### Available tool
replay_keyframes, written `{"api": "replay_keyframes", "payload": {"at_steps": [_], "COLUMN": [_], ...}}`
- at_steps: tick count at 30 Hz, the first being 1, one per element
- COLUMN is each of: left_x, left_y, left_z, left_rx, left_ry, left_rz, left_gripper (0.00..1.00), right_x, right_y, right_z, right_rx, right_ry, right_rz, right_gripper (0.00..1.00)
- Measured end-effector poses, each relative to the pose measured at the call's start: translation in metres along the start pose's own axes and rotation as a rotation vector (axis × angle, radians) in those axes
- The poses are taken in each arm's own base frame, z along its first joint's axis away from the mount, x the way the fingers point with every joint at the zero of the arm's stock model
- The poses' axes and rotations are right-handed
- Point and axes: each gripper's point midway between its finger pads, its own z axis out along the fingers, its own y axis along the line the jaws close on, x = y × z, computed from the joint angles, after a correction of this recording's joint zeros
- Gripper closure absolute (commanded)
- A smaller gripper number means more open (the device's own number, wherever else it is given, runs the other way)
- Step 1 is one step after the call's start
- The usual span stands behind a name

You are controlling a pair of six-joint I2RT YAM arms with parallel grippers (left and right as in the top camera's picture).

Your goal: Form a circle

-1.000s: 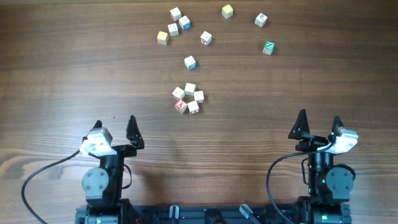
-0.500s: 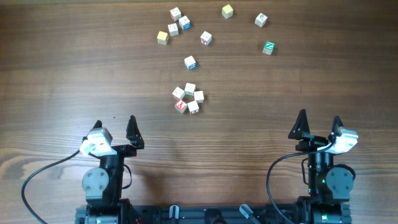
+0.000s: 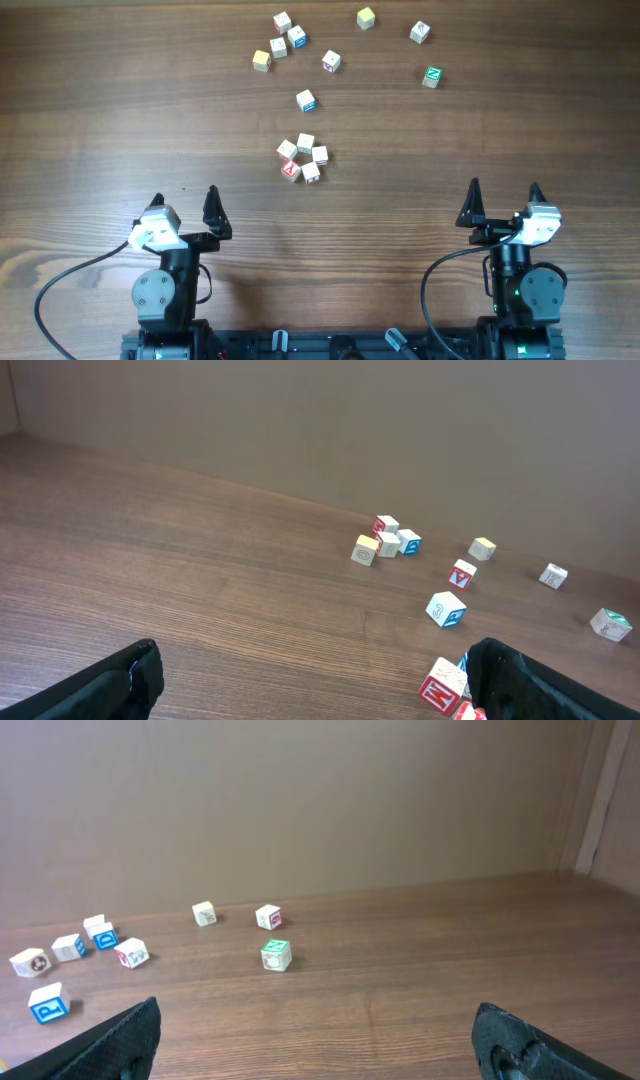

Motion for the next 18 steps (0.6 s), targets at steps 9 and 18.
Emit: {"api": "replay_keyframes", "payload": {"at_steps": [9, 18], "left_x": [0.000, 0.000], "left_y": [0.000, 0.000], "left_z": [0.000, 0.000], "left_rx": [0.000, 0.000], "left_ry": [0.000, 0.000], "left_rz": [0.000, 0.000], "left_gripper": [0.00, 0.00], "right_x": [0.000, 0.003], "right_y": [0.000, 0.010], "right_z": [0.000, 0.000], "right_rx": [-0.002, -0.061], "right_ry": [0.001, 0.012], "right_rz": [-0.038, -0.083], "right_gripper": [0.00, 0.00]}}
